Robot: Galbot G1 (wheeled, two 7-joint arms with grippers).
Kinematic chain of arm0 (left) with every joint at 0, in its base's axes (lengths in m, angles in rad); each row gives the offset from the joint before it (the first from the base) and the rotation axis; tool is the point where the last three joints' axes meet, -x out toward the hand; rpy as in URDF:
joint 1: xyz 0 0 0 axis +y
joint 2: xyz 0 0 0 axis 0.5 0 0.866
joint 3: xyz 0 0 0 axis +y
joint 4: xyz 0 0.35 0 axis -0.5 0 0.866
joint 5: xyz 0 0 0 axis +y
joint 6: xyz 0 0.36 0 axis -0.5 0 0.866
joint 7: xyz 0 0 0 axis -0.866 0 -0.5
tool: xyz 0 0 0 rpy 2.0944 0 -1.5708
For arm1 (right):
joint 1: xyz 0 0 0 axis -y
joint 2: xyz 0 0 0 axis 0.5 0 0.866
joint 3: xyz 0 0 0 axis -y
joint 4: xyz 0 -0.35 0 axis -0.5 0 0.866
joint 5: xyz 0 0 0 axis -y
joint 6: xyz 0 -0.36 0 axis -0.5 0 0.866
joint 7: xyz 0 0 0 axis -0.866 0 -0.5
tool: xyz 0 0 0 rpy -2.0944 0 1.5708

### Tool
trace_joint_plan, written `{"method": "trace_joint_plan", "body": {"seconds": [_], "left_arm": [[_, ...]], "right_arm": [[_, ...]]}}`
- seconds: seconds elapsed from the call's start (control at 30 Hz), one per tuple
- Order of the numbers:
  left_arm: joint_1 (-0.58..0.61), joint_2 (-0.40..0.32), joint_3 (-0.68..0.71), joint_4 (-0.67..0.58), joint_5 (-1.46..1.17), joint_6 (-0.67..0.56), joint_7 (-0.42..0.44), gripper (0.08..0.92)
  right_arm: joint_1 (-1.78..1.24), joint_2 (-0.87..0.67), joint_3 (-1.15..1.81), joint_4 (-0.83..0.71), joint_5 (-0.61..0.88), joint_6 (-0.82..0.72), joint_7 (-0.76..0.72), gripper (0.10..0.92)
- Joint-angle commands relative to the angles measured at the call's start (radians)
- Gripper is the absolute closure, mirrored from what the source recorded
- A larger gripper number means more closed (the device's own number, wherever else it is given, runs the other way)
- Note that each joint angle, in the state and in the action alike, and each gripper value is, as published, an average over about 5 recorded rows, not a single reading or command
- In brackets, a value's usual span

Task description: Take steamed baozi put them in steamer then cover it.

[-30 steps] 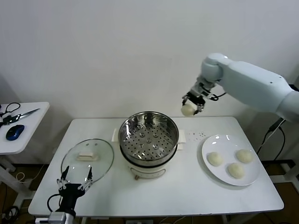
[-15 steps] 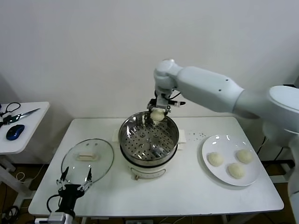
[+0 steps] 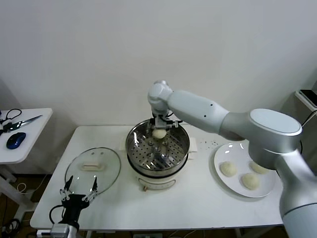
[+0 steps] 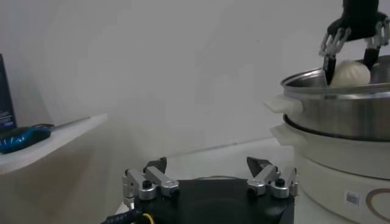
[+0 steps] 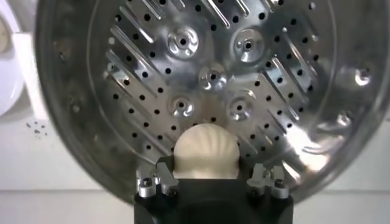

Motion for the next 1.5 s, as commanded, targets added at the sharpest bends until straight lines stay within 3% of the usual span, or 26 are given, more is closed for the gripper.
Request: {"method": "trace_joint_plan", "body": {"seconds": [0.03, 0.3, 0.5, 0.73, 1.0, 1.17, 1.33, 1.5], "left_arm": [[0.002, 0.003, 0.001, 0.002, 0.001, 0.000, 0.001, 0.177], [0.003, 0.001, 0.001, 0.003, 0.002, 0.000, 0.000, 0.177], [0.004, 0.001, 0.002, 0.004, 0.002, 0.000, 0.000, 0.177], [0.005, 0.005, 0.002, -0.003, 0.004, 0.004, 0.000, 0.177], [-0.004, 0.000, 0.018, -0.009, 0.003, 0.016, 0.003, 0.177], [-0.006, 0.000, 0.027, -0.011, 0.008, 0.014, 0.005, 0.177], [-0.004, 0.005, 0.024, -0.013, 0.008, 0.015, 0.005, 0.177], [-0.002, 0.005, 0.023, -0.013, 0.011, 0.015, 0.005, 0.177]], "right_arm": [[-0.052, 0.039, 0.019, -0.044, -0.062, 0.022, 0.012, 0.332], [-0.040, 0.024, 0.015, -0.025, -0.027, -0.003, 0.021, 0.213], [0.020, -0.043, 0.009, 0.063, 0.035, -0.016, -0.008, 0.203], [0.200, -0.230, -0.047, 0.237, 0.285, -0.093, -0.036, 0.203], [0.433, -0.549, -0.352, 0.369, 0.843, -0.572, 0.076, 0.203], [0.374, -0.722, -0.370, 0.381, 1.032, -0.824, 0.037, 0.203], [0.221, -0.839, -0.328, 0.366, 1.053, -0.886, 0.023, 0.203], [0.016, -0.894, -0.201, 0.327, 0.927, -0.884, 0.000, 0.203]]}}
